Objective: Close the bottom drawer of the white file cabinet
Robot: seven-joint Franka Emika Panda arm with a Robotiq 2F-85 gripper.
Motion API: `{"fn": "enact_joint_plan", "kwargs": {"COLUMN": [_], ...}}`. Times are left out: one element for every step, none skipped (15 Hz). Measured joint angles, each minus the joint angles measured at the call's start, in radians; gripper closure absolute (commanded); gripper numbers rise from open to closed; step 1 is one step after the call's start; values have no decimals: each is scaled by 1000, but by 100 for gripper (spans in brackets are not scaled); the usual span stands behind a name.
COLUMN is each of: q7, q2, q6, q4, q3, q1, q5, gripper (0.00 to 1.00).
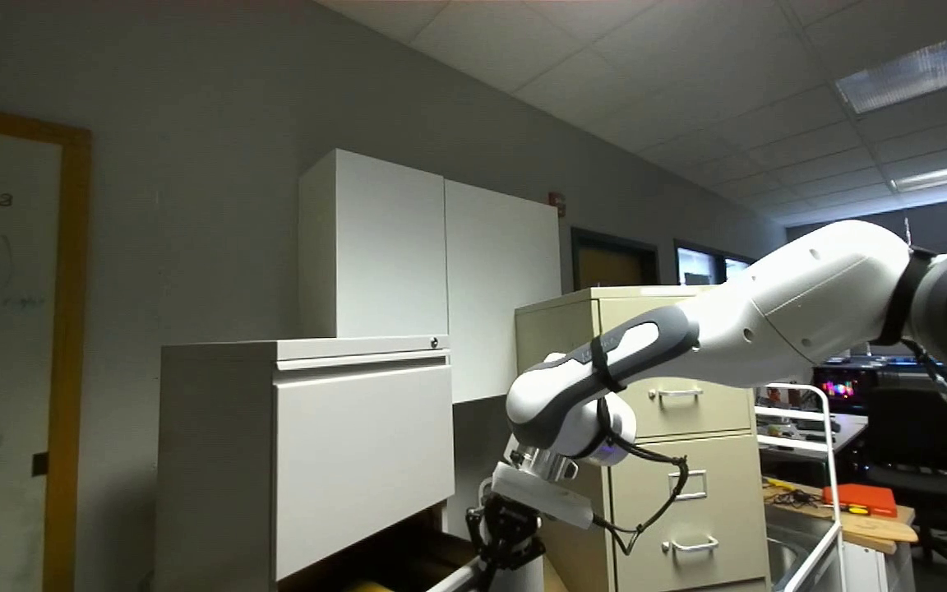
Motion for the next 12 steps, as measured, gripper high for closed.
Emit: {"fn": "enact_joint_plan", "kwargs": {"q7": [-3, -8, -13, -15, -15, -15, -16, -17, -19, -22, -25, -28], "q2": [15, 31, 49, 67, 86, 106, 125, 145, 165, 184, 204, 221], "q6": [-1, -1, 0, 2, 5, 10, 14, 20, 26, 31, 34, 35], "q4": [17, 34, 53, 74, 95, 117, 138, 160, 182, 204, 228, 252], "q3": [0, 0, 1, 2, 3, 4, 5, 5, 5, 5, 5, 5], "q1": [1, 2, 3, 6, 8, 10, 12, 13, 16, 17, 18, 17], "q5": [0, -1, -4, -12, -20, -23, -23, -23, -23, -22, -21, -16], "gripper": [100, 100, 100, 100, 100, 100, 100, 100, 100, 100, 100, 100]}}
